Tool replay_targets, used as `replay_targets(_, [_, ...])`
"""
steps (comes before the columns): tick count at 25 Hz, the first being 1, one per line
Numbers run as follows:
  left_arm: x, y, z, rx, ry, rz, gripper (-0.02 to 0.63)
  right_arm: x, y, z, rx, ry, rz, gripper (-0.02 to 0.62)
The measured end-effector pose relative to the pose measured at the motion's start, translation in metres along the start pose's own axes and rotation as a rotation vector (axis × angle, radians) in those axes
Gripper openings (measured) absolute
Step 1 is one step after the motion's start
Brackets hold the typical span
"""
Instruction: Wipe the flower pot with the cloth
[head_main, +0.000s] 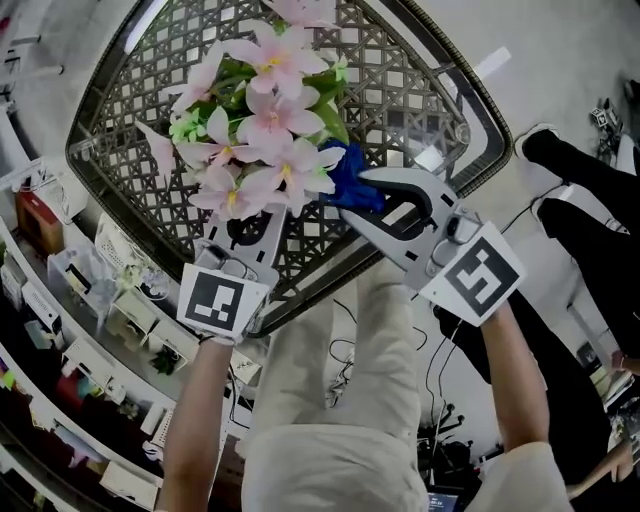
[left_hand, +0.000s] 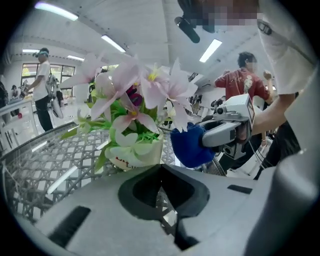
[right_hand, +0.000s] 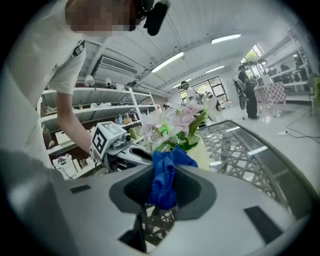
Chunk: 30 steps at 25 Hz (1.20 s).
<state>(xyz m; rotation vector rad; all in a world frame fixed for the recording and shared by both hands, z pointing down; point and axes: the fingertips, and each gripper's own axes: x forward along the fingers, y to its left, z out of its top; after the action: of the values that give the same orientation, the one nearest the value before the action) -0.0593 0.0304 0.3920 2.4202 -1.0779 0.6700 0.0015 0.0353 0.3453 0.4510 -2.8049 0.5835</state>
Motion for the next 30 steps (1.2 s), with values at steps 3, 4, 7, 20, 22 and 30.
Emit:
replay_targets(3, [-0.010, -0.006, -0.001, -0.049, 0.002, 0.000, 0.023, -0.014, 0.000, 0.008, 0.005, 0.003, -0.030, 0.117])
replay_targets(4, [-0.015, -0.011, 0.000, -0.069, -0.001, -0.004, 0.023, -0.019, 0.001, 0.010, 0.000, 0.009, -0.036, 0.117])
replay_targets(7, [-0.032, -0.027, 0.012, -0.087, -0.015, -0.023, 0.023, -0.034, 0.005, 0.022, 0.002, 0.019, -0.064, 0.117])
replay_targets(20, [-0.141, -0.054, 0.150, -0.073, -0.197, 0.027, 0.021, -0.090, 0.070, 0.148, -0.094, -0.025, -0.186, 0.117])
replay_targets(22, [-0.163, -0.057, 0.168, -0.078, -0.217, 0.044, 0.021, -0.101, 0.083, 0.162, -0.094, -0.012, -0.215, 0.117])
replay_targets(30, [-0.251, -0.059, 0.214, -0.141, -0.351, 0.096, 0.021, -0.133, 0.135, 0.228, -0.092, -0.095, -0.308, 0.109])
